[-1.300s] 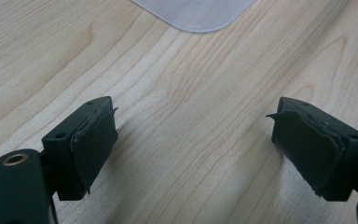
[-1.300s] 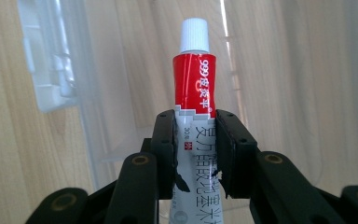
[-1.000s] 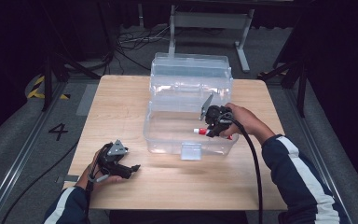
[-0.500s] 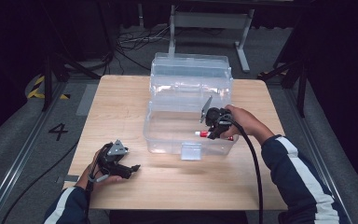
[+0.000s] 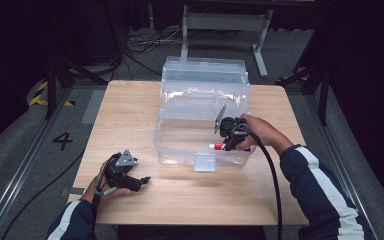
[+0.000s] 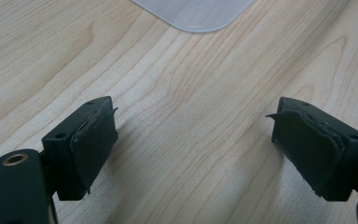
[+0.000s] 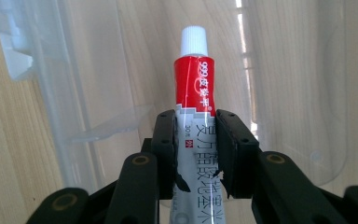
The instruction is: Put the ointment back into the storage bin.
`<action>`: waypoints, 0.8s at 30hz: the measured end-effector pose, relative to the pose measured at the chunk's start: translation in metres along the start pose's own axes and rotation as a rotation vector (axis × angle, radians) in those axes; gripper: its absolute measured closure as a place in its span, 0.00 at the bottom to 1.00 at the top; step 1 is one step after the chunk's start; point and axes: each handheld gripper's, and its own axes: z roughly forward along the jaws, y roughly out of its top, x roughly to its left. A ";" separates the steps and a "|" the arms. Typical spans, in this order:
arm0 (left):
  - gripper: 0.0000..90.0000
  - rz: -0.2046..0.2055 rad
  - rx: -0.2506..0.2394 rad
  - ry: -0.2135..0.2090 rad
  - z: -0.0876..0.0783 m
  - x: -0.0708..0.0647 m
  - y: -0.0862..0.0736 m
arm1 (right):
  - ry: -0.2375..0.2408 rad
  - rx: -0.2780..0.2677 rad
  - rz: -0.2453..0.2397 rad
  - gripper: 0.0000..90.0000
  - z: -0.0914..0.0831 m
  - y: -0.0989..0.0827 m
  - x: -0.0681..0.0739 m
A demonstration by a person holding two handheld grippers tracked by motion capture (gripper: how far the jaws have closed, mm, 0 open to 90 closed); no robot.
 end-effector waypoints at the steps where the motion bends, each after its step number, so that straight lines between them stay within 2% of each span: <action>1: 0.15 -0.001 0.000 0.000 0.000 0.000 0.000 | -0.001 0.000 0.002 0.78 0.000 0.000 0.000; 12: 0.15 0.000 0.000 0.000 0.000 0.000 0.000 | -0.021 -0.043 0.007 0.77 -0.008 -0.003 0.001; 15: 0.15 -0.001 0.000 0.000 0.000 0.000 0.000 | -0.014 -0.094 0.022 0.77 -0.014 -0.007 0.002; 16: 0.15 -0.001 0.000 0.000 0.000 0.000 0.000 | -0.019 -0.130 0.023 0.77 -0.017 -0.010 0.002; 18: 0.15 0.003 0.000 0.003 0.000 0.000 0.000 | -0.026 -0.144 0.030 0.76 -0.019 -0.012 0.002; 19: 0.15 0.003 0.000 0.003 0.000 0.000 0.000 | -0.029 -0.179 0.043 0.76 -0.023 -0.016 0.004; 20: 0.15 0.003 0.000 0.003 0.000 0.000 0.000 | -0.029 -0.179 0.043 0.76 -0.023 -0.016 0.004; 24: 0.15 0.003 0.000 0.003 0.000 0.000 0.000 | -0.047 -0.253 0.054 0.76 -0.032 -0.024 0.008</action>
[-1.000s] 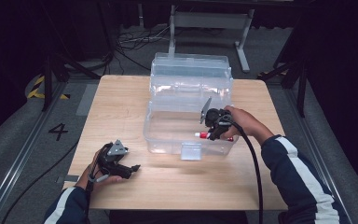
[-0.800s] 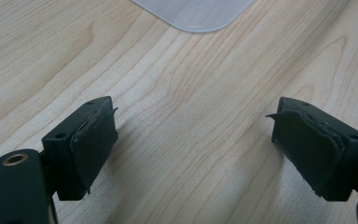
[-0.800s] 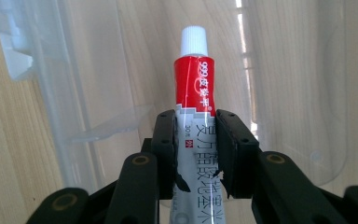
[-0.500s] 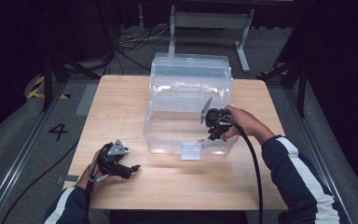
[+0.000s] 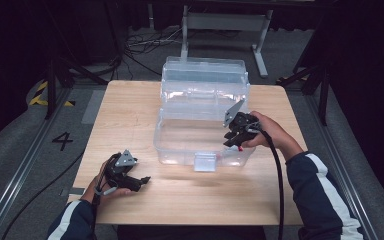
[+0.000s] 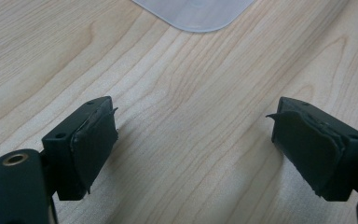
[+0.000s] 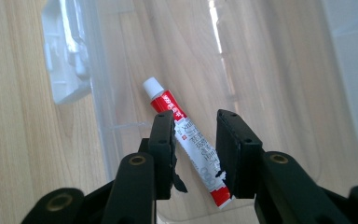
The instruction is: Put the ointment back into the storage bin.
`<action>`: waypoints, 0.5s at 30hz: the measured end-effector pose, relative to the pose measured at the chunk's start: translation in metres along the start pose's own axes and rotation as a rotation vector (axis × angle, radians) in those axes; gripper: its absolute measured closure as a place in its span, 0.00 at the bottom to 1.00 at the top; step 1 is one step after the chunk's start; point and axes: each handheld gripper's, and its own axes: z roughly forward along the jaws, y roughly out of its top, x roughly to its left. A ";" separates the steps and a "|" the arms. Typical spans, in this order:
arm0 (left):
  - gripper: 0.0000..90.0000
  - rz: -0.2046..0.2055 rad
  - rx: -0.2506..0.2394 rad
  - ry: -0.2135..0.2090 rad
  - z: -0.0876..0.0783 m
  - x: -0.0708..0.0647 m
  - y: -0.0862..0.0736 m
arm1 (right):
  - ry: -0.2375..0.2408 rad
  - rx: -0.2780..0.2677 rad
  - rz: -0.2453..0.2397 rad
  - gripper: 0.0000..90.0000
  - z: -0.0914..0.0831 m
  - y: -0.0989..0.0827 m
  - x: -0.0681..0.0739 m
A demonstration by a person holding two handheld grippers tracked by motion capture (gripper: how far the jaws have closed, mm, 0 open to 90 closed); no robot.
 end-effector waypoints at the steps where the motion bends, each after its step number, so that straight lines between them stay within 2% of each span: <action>1: 0.15 -0.001 0.000 0.000 0.000 0.000 0.000 | -0.006 -0.037 -0.004 0.75 -0.004 -0.003 0.002; 6: 0.15 -0.001 -0.001 0.001 0.000 0.000 0.000 | -0.041 -0.118 0.020 0.74 -0.015 -0.010 0.007; 7: 0.15 -0.001 -0.001 0.001 0.000 0.000 0.000 | -0.041 -0.118 0.020 0.74 -0.015 -0.010 0.007; 10: 0.16 -0.002 0.000 0.001 0.000 0.000 0.000 | -0.049 -0.169 0.027 0.73 -0.022 -0.014 0.011; 12: 0.16 -0.002 0.006 0.001 -0.001 0.000 0.001 | -0.064 -0.206 0.026 0.72 -0.027 -0.016 0.013; 15: 0.18 -0.009 0.027 0.017 -0.002 -0.001 0.003 | -0.085 -0.232 0.027 0.71 -0.031 -0.018 0.015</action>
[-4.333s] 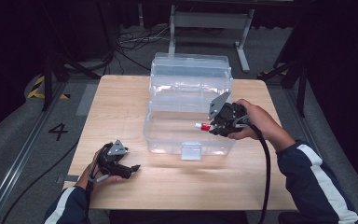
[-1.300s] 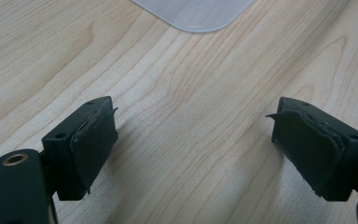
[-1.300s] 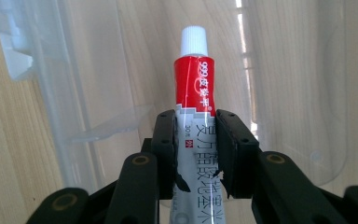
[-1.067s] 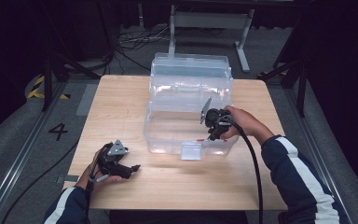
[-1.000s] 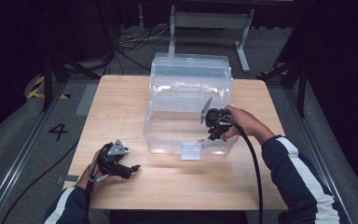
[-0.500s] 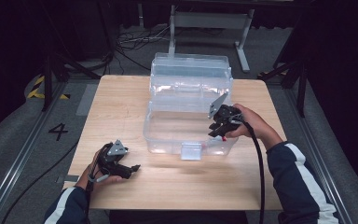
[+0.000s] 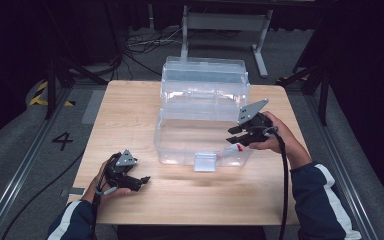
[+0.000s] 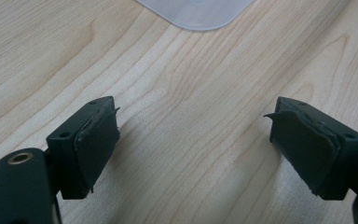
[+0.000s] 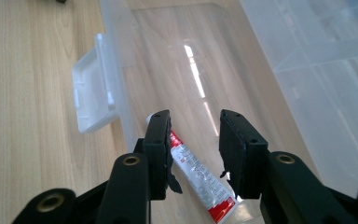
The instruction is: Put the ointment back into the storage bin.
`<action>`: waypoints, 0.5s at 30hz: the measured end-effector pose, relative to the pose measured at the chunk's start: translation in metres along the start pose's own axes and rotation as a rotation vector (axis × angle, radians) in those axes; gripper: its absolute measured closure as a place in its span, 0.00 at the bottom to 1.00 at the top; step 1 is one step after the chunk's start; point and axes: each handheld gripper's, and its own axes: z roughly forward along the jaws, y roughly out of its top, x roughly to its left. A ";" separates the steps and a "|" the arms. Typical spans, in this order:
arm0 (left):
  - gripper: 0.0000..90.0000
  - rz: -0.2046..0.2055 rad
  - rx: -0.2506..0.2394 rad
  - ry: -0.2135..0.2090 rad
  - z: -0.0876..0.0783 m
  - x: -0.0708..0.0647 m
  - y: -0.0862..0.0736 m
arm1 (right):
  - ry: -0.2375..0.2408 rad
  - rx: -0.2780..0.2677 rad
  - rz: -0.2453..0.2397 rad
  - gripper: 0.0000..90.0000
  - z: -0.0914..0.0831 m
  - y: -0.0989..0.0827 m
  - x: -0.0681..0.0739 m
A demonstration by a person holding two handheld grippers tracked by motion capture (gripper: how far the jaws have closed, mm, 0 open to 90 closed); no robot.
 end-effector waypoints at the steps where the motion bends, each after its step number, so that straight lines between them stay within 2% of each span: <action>1: 0.19 -0.009 0.005 -0.005 0.000 -0.001 0.001 | -0.011 -0.017 -0.008 0.70 -0.002 0.000 0.000; 3: 0.22 0.005 0.005 -0.003 -0.001 -0.001 0.001 | -0.049 -0.059 -0.003 0.67 -0.008 -0.001 -0.001; 6: 0.26 0.012 -0.003 0.017 -0.002 -0.002 0.002 | -0.075 -0.110 0.008 0.63 -0.014 -0.003 -0.003; 10: 0.26 0.014 -0.031 0.011 -0.007 -0.004 0.008 | -0.127 -0.189 0.026 0.58 -0.025 -0.004 -0.006; 11: 0.26 0.035 -0.031 0.030 -0.009 -0.006 0.012 | -0.142 -0.198 0.024 0.57 -0.027 -0.004 -0.007; 12: 0.27 0.080 -0.039 0.058 -0.015 -0.012 0.018 | -0.160 -0.208 0.021 0.57 -0.029 -0.004 -0.007; 13: 0.28 0.080 -0.039 0.058 -0.015 -0.012 0.018 | -0.160 -0.208 0.021 0.57 -0.029 -0.004 -0.007; 15: 0.28 0.097 -0.100 0.052 -0.026 -0.017 0.030 | -0.235 -0.204 0.010 0.54 -0.038 0.000 -0.012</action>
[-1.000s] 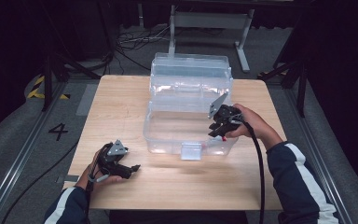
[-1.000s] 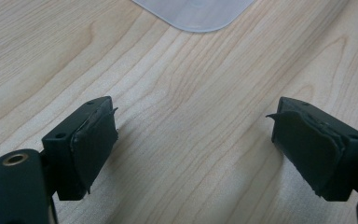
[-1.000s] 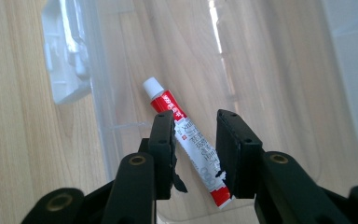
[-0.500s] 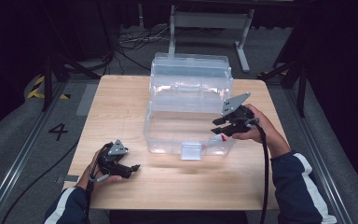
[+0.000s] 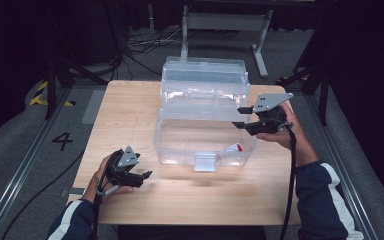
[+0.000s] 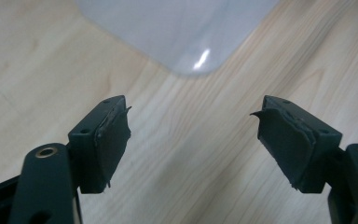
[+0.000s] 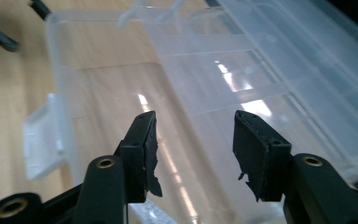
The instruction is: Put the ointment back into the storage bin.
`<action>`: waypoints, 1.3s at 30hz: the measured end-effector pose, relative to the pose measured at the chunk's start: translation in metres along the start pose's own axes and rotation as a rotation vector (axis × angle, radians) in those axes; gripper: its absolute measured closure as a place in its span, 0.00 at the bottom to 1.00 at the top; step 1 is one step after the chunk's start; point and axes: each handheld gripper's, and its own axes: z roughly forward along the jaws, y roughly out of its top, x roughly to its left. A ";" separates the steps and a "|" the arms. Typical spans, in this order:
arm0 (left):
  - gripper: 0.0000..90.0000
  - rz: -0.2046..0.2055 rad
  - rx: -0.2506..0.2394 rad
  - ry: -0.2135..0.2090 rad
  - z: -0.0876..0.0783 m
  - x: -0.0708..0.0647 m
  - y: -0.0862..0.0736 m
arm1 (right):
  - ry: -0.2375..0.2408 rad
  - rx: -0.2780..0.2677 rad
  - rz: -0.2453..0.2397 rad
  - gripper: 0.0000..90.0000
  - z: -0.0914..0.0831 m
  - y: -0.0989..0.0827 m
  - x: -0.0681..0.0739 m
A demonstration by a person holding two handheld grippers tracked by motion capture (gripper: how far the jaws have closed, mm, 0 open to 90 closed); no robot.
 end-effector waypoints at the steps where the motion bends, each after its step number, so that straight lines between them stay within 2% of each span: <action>1: 0.28 0.009 -0.011 -0.001 -0.003 -0.001 0.005 | -0.011 0.001 0.002 0.54 -0.002 0.002 -0.003; 3: 0.28 0.019 -0.025 0.005 -0.006 -0.002 0.011 | -0.009 -0.009 0.013 0.54 -0.004 0.004 -0.006; 4: 0.28 0.020 -0.039 0.001 -0.008 -0.003 0.015 | -0.017 -0.016 0.018 0.54 -0.006 0.006 -0.010; 5: 0.30 0.040 -0.054 0.012 -0.013 -0.006 0.024 | -0.030 -0.022 0.017 0.54 -0.007 0.010 -0.015; 6: 0.31 0.040 -0.054 0.012 -0.013 -0.006 0.024 | -0.036 -0.024 0.018 0.53 -0.007 0.012 -0.018; 7: 0.31 0.052 -0.052 0.044 -0.015 -0.008 0.028 | -0.036 -0.024 0.018 0.53 -0.007 0.012 -0.018; 8: 0.32 0.045 -0.065 0.052 -0.019 -0.009 0.035 | -0.053 -0.026 0.017 0.53 -0.006 0.015 -0.020; 9: 0.32 0.042 -0.081 0.023 -0.021 -0.010 0.039 | -0.057 -0.025 0.022 0.51 -0.004 0.019 -0.026; 11: 0.33 0.049 -0.092 0.018 -0.022 -0.011 0.043 | -0.061 -0.022 0.027 0.50 0.001 0.025 -0.034; 12: 0.35 0.062 -0.097 0.018 -0.021 -0.014 0.052 | -0.065 -0.015 0.034 0.50 0.004 0.027 -0.038; 14: 0.43 0.073 -0.098 0.008 -0.021 -0.015 0.056 | -0.050 -0.016 0.048 0.49 0.010 0.033 -0.045; 16: 0.44 0.106 -0.093 -0.009 -0.017 -0.017 0.065 | -0.061 -0.007 0.048 0.49 0.014 0.036 -0.049; 17: 0.44 0.119 -0.091 -0.030 -0.014 -0.017 0.070 | -0.061 0.003 0.048 0.49 0.017 0.038 -0.052; 18: 0.49 0.130 -0.077 -0.052 -0.009 -0.018 0.076 | -0.059 0.034 0.055 0.49 0.027 0.043 -0.058; 20: 0.49 0.138 -0.065 -0.054 -0.006 -0.017 0.079 | -0.059 0.052 0.058 0.50 0.032 0.045 -0.061; 22: 0.51 0.155 -0.036 -0.078 0.001 -0.016 0.084 | -0.054 0.100 0.059 0.54 0.046 0.047 -0.069; 23: 0.51 0.165 -0.025 -0.084 0.005 -0.016 0.085 | -0.054 0.100 0.059 0.54 0.046 0.047 -0.069; 24: 0.54 0.185 0.003 -0.108 0.011 -0.016 0.087 | -0.028 0.123 0.066 0.58 0.054 0.046 -0.073; 26: 0.58 0.192 0.010 -0.107 0.014 -0.016 0.088 | -0.016 0.134 0.075 0.61 0.057 0.046 -0.077; 28: 0.61 0.217 0.043 -0.118 0.019 -0.015 0.090 | -0.002 0.159 0.093 0.62 0.064 0.044 -0.082; 30: 0.64 0.220 0.071 -0.120 0.025 -0.013 0.092 | -0.003 0.172 0.105 0.65 0.067 0.044 -0.086; 33: 0.67 0.229 0.098 -0.126 0.031 -0.012 0.093 | -0.026 0.185 0.091 0.69 0.071 0.044 -0.088; 35: 0.69 0.242 0.118 -0.128 0.035 -0.012 0.096 | -0.006 0.209 0.076 0.73 0.076 0.045 -0.087; 37: 0.73 0.244 0.135 -0.144 0.038 -0.010 0.098 | -0.015 0.239 0.055 0.73 0.081 0.045 -0.086; 39: 0.73 0.238 0.146 -0.155 0.041 -0.009 0.100 | -0.008 0.253 0.054 0.73 0.083 0.046 -0.087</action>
